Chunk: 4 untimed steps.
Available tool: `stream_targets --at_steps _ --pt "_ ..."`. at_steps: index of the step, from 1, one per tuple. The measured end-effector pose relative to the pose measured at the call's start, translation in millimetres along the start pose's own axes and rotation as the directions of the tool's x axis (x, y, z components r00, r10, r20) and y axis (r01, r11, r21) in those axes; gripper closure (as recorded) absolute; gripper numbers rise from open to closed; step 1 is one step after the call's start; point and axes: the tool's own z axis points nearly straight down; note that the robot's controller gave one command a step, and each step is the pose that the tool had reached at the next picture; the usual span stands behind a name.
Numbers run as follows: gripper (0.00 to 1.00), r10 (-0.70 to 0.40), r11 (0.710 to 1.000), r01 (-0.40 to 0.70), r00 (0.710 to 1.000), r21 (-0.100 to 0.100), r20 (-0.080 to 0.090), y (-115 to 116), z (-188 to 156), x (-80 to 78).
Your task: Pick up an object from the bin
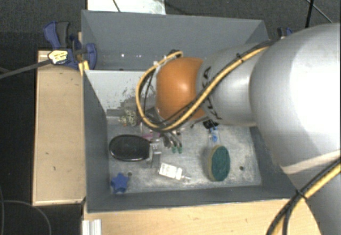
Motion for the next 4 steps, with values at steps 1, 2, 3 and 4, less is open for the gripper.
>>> stream_targets --at_steps 1,2,3,4 --pt "1.0 0.008 1.0 -0.008 1.0 -0.003 0.019 0.1 -8.3 -6.0" --pt "0.0 0.007 1.0 -0.007 1.0 0.001 -0.005 0.2 -1.6 1.0" --pt "0.0 0.199 0.98 -0.199 0.98 -0.001 -0.002 59.3 -82.0 -7.8" --pt "0.0 0.024 1.0 -0.024 1.0 0.002 -0.009 78.5 -69.2 3.5"
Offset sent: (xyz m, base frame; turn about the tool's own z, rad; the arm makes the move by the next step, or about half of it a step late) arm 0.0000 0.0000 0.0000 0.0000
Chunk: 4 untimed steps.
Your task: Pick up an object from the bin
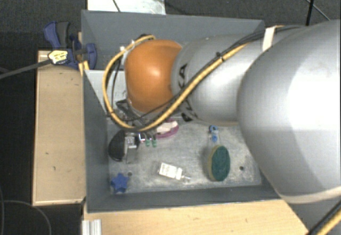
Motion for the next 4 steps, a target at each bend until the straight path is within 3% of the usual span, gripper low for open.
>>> stream_targets --at_steps 1,2,3,4 --pt "0.0 -0.196 0.981 0.196 0.981 -0.001 0.004 0.3 64.8 -4.2" --pt "1.0 -0.191 0.982 0.191 0.982 -0.002 0.002 0.3 65.0 -3.7" --pt "1.0 -0.223 0.975 0.223 0.975 -0.001 0.01 5.0 -34.1 -3.9" --pt "1.0 -0.243 0.97 0.243 0.97 0.0 0.009 0.8 -79.9 -17.0"
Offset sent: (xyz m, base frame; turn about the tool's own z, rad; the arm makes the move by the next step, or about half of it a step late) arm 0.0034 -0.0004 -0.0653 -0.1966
